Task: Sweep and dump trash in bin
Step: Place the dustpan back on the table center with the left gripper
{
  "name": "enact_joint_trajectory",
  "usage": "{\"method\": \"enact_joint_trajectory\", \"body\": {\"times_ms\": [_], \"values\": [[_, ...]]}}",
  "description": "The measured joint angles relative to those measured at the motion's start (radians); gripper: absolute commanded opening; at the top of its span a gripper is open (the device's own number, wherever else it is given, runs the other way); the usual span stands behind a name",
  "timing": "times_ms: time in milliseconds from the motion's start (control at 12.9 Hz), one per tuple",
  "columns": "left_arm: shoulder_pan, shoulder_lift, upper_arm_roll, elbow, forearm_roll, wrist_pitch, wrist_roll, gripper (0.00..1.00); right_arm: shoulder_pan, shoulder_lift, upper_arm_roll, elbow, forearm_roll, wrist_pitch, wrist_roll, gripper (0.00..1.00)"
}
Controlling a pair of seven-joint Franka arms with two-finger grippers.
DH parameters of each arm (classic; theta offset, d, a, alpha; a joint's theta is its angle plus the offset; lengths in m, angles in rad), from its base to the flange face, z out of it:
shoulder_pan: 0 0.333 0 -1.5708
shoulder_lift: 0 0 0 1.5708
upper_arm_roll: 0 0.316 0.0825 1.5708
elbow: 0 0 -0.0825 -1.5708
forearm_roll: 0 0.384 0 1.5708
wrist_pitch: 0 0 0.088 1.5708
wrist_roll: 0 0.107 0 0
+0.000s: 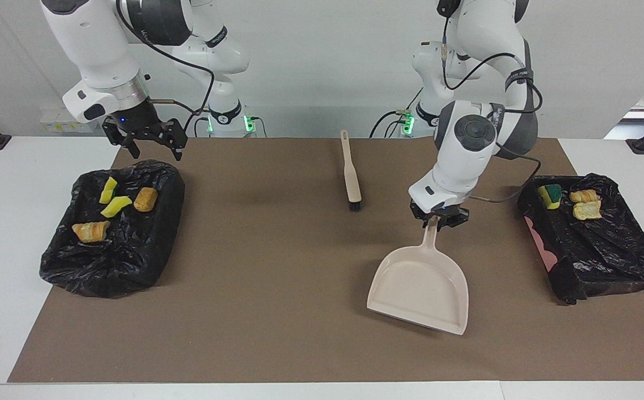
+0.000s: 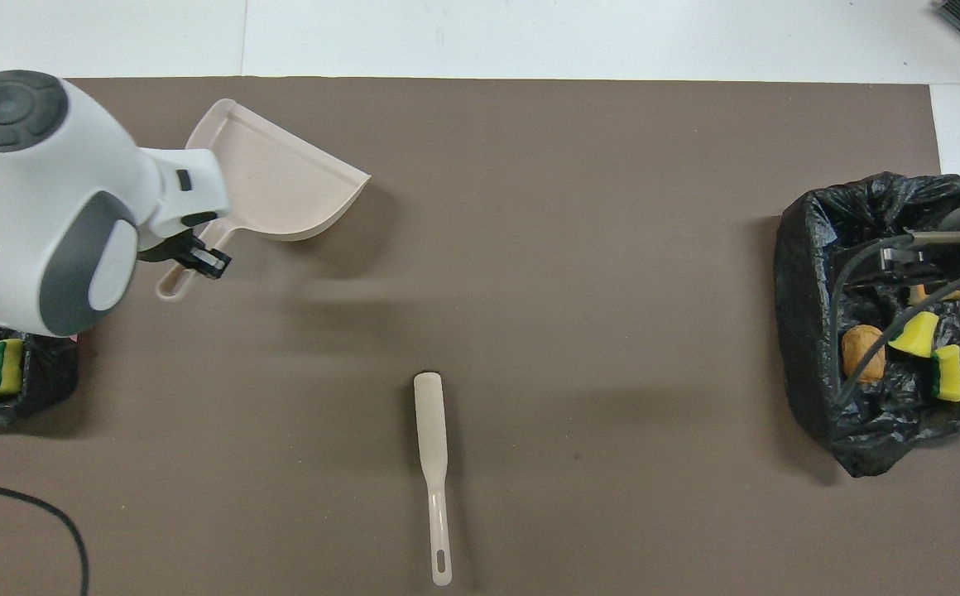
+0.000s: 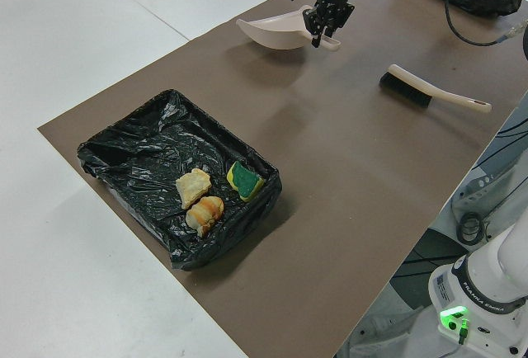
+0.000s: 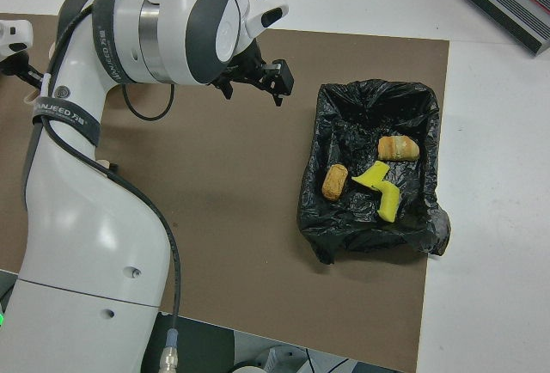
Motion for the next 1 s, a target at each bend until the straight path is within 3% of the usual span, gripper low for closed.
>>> {"method": "enact_joint_trajectory", "body": {"times_ms": [463, 1004], "values": [[-0.102, 0.064, 0.001, 0.052, -0.009, 0.06, -0.292, 0.0, 0.0, 0.0, 0.0, 0.0, 0.0, 0.0, 0.0, 1.0], [-0.137, 0.106, 0.0, 0.054, -0.036, 0.117, -0.37, 0.0, 0.0, 0.0, 0.0, 0.0, 0.0, 0.0, 0.0, 1.0]]}}
